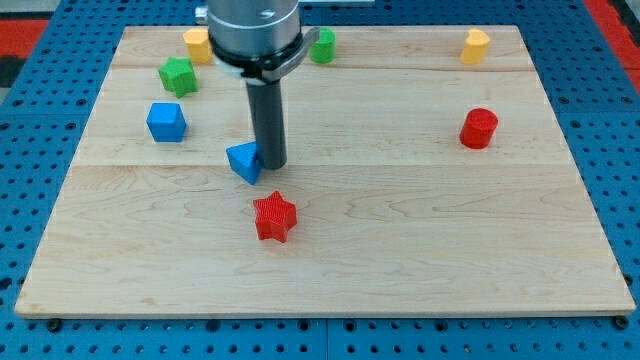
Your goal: Move the blue triangle towards the bottom left
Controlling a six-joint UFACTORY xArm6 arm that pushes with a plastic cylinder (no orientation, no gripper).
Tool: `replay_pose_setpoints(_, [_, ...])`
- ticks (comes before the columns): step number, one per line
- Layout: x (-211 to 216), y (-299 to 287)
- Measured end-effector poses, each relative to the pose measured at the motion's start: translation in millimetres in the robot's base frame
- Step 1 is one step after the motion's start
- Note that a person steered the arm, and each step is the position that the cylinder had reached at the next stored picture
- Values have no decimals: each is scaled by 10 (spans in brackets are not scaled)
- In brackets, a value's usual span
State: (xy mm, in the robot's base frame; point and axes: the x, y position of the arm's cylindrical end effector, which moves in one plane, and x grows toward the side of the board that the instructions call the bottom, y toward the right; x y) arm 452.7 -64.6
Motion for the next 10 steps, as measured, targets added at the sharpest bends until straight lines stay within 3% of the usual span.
replay_pose_setpoints(1, [205,-304])
replay_pose_setpoints(4, [-57,7])
replay_pose_setpoints(6, [-72,-658])
replay_pose_setpoints(7, [-195,-677])
replay_pose_setpoints(10, [33,-1391])
